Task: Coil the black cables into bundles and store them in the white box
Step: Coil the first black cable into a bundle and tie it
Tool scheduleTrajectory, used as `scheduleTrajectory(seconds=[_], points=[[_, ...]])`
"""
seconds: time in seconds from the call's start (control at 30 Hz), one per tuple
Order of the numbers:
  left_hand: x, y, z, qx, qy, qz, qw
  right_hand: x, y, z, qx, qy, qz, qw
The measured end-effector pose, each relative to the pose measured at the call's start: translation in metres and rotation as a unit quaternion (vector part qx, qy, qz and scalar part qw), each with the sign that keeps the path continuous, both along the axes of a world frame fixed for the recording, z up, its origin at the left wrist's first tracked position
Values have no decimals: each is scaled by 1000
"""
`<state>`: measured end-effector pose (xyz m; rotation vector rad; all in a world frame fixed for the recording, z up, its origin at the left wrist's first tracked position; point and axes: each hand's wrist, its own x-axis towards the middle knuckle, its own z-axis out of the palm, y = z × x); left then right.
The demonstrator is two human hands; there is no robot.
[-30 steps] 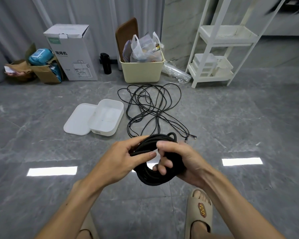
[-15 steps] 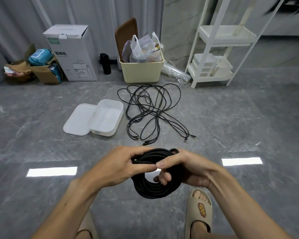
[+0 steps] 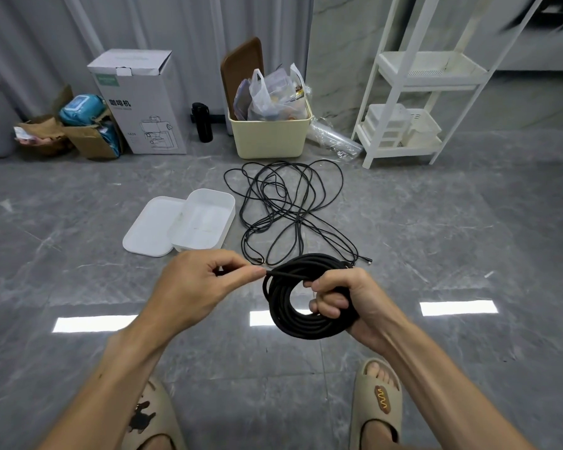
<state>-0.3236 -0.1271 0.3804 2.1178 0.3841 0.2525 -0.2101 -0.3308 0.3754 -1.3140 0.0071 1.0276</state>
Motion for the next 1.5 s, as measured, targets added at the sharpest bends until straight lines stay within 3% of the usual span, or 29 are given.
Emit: scheduleTrajectory(seconds=[0.3, 0.57, 0.7, 0.87, 1.13, 1.33, 1.4, 1.5], points=[[1, -3, -3, -148, 6, -33, 988, -11, 2, 8, 63, 32, 7, 997], [5, -30, 1, -401, -1, -25, 916, -20, 7, 7, 172, 106, -22, 979], [8, -36, 2, -504, -10, -14, 863, -17, 3, 5, 183, 89, 14, 979], [9, -34, 2, -531, 9, -5, 847, -9, 0, 6, 135, 10, 85, 987], [10, -29, 2, -491, 63, -20, 868, -1, -2, 7, 54, -94, 143, 984], [11, -34, -2, -488, 90, -32, 867, -13, 3, 4, 8, -195, 93, 976], [11, -35, -4, -521, 96, -44, 847, -16, 5, 4, 34, -192, 64, 979], [12, -38, -7, -608, 83, -39, 788, -16, 6, 6, 74, -165, 41, 983]])
